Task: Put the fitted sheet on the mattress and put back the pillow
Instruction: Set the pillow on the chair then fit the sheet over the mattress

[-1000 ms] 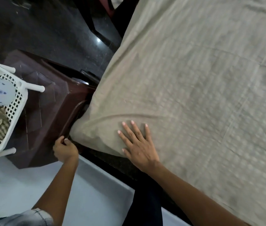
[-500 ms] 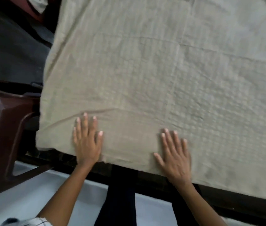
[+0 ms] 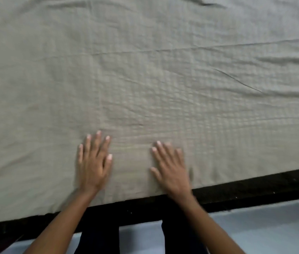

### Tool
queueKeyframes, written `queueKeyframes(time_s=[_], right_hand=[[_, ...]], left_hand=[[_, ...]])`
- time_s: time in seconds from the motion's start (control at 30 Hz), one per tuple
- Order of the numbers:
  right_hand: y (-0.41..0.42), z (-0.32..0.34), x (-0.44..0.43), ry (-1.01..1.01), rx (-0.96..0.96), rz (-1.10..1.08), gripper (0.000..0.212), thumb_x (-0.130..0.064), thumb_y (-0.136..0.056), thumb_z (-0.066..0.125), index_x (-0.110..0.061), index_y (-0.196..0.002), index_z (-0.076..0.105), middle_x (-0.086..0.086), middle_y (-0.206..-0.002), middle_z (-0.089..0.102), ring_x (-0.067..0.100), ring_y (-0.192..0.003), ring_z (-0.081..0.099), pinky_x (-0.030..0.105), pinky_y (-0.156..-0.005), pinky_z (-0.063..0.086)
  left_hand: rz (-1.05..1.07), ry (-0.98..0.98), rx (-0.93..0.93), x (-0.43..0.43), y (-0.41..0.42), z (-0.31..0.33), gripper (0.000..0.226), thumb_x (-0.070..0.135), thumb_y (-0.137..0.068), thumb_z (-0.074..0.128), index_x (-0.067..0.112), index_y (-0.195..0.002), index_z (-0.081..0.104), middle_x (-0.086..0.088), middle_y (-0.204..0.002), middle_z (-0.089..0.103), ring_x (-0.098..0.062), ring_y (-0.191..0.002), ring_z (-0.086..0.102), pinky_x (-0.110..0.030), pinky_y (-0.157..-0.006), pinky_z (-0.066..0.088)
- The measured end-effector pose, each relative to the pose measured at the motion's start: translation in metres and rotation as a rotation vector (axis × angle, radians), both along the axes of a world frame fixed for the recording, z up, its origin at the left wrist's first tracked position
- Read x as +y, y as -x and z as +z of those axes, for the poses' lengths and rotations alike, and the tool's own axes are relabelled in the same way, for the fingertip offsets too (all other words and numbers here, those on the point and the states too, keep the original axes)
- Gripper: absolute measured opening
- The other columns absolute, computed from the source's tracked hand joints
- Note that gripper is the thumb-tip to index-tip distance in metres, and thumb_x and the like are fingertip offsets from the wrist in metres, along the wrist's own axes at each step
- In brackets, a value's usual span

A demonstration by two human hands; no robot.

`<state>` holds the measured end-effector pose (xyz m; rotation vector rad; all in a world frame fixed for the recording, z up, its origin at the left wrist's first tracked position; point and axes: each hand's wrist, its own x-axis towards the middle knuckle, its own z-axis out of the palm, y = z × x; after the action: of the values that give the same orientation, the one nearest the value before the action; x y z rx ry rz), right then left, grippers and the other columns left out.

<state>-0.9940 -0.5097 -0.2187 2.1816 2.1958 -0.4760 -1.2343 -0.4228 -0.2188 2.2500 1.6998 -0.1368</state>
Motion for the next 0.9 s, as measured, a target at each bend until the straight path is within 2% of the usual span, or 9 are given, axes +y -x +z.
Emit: queueKeyframes(time_s=[0.13,0.23,0.3,0.37,0.47,0.63,0.77,0.83,0.9], right_hand=[[-0.154,0.007,-0.032,0.047,-0.149,-0.346,0.064,-0.06,-0.096,0.012,-0.029,-0.151,0.011,-0.009,-0.159,-0.003,0.016,-0.147,-0.003,0.044,-0.116,0.004],[-0.162,0.006,-0.024,0.001,-0.148,-0.54,0.066,-0.057,-0.095,0.02,-0.022,-0.151,0.014,-0.005,-0.159,-0.003,0.02,-0.147,-0.002,0.047,-0.115,0.005],[-0.128,0.002,-0.01,-0.074,-0.065,-0.377,0.066,-0.05,-0.09,0.035,-0.022,-0.149,0.021,-0.002,-0.159,0.008,0.02,-0.147,0.004,0.048,-0.113,0.014],[-0.097,0.001,-0.004,-0.097,0.02,-0.056,0.055,-0.046,-0.09,0.044,-0.02,-0.139,0.042,0.002,-0.151,0.034,0.022,-0.144,0.017,0.05,-0.11,0.023],[-0.149,-0.007,-0.003,-0.104,0.034,0.117,0.045,-0.046,-0.093,0.043,-0.022,-0.129,0.057,0.003,-0.142,0.049,0.022,-0.141,0.028,0.048,-0.112,0.024],[-0.366,0.002,-0.017,0.052,-0.187,-0.365,0.064,-0.062,-0.094,0.008,-0.03,-0.15,0.014,0.001,-0.159,0.012,0.014,-0.146,-0.005,0.041,-0.116,0.0],[-0.393,0.012,0.006,0.077,-0.11,-0.839,0.079,-0.065,-0.085,0.004,-0.024,-0.152,0.006,0.0,-0.159,-0.007,0.016,-0.145,-0.013,0.045,-0.115,-0.01],[-0.345,0.006,0.035,-0.045,-0.006,-0.603,0.075,-0.06,-0.087,0.02,-0.021,-0.151,0.019,0.004,-0.159,0.01,0.016,-0.145,-0.003,0.043,-0.116,-0.004],[-0.279,-0.002,0.055,-0.154,-0.005,-0.102,0.064,-0.055,-0.089,0.032,-0.023,-0.144,0.036,0.005,-0.153,0.032,0.022,-0.143,0.015,0.046,-0.114,0.009]], left_hand=[[0.117,-0.002,0.072,0.0,-0.011,0.003,0.058,0.04,-0.092,0.028,0.018,-0.143,0.038,-0.009,-0.154,0.025,-0.033,-0.142,0.022,-0.056,-0.11,0.015],[0.282,-0.029,0.021,0.0,-0.057,0.004,0.061,0.041,-0.092,0.026,0.01,-0.144,0.036,-0.016,-0.154,0.022,-0.033,-0.143,0.015,-0.063,-0.109,0.007],[0.126,-0.055,-0.093,-0.003,-0.115,0.004,0.058,0.043,-0.096,0.024,0.01,-0.143,0.034,-0.017,-0.152,0.026,-0.025,-0.145,0.008,-0.056,-0.112,0.005],[-0.199,-0.012,-0.194,-0.005,-0.184,0.003,0.055,0.045,-0.099,0.015,0.018,-0.145,0.028,-0.012,-0.151,0.03,-0.018,-0.146,0.004,-0.046,-0.114,0.004],[-0.498,0.012,-0.178,0.008,-0.259,-0.007,0.053,0.045,-0.098,0.019,0.027,-0.147,0.024,-0.004,-0.154,0.025,-0.023,-0.144,0.016,-0.045,-0.113,0.01],[-0.293,-0.057,-0.056,0.063,-0.294,-0.02,0.056,0.044,-0.092,0.029,0.029,-0.146,0.029,-0.002,-0.156,0.022,-0.026,-0.143,0.016,-0.049,-0.112,0.01],[-0.259,-0.077,0.011,0.075,-0.303,-0.021,0.059,0.047,-0.09,0.028,0.03,-0.147,0.026,-0.002,-0.157,0.019,-0.028,-0.144,0.015,-0.058,-0.111,0.011],[-0.268,-0.08,0.041,0.074,-0.302,-0.02,0.06,0.048,-0.09,0.028,0.03,-0.147,0.025,-0.002,-0.157,0.018,-0.028,-0.144,0.015,-0.061,-0.11,0.013],[-0.286,-0.076,0.046,0.077,-0.301,-0.017,0.061,0.049,-0.089,0.027,0.031,-0.147,0.024,-0.001,-0.157,0.017,-0.03,-0.144,0.014,-0.064,-0.108,0.012]])
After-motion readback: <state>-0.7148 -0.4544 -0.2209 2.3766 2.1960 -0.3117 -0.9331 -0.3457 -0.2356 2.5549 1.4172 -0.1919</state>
